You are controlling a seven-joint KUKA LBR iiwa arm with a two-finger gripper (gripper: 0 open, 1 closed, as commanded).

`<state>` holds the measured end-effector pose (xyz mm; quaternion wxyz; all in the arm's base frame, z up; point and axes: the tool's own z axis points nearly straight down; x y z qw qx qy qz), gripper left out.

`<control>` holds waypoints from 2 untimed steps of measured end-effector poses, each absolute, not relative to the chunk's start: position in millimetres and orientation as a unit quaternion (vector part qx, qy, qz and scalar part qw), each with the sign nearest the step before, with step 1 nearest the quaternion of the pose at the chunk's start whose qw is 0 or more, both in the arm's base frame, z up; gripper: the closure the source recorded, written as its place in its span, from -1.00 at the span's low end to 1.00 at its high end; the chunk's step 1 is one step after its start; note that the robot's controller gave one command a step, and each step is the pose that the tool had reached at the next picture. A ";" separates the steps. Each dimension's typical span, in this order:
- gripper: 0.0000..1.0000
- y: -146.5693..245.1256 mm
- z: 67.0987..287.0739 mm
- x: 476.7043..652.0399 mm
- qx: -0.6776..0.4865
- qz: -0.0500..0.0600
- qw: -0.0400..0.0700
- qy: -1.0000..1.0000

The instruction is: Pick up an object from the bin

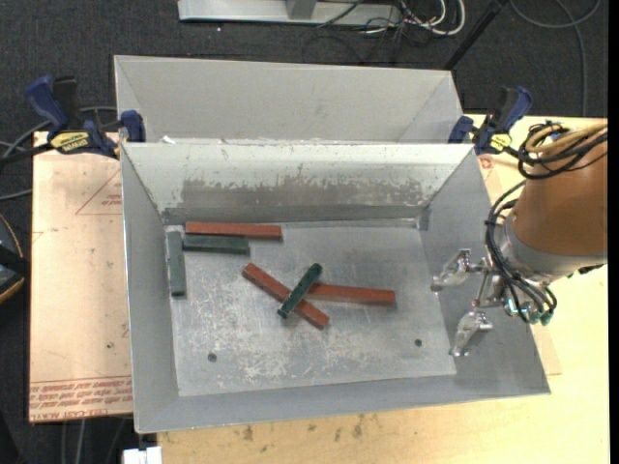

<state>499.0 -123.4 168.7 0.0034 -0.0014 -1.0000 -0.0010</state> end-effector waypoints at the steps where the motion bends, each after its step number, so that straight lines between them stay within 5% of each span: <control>1: -1.00 -122.9 171.9 500.9 0.000 0.000 0.000 -1.000; 2: -1.00 -64.9 134.7 535.0 0.014 0.000 -0.002 -1.000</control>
Offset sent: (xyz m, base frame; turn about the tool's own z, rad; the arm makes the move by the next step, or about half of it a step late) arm 0.0459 0.0807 -0.0481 -0.0462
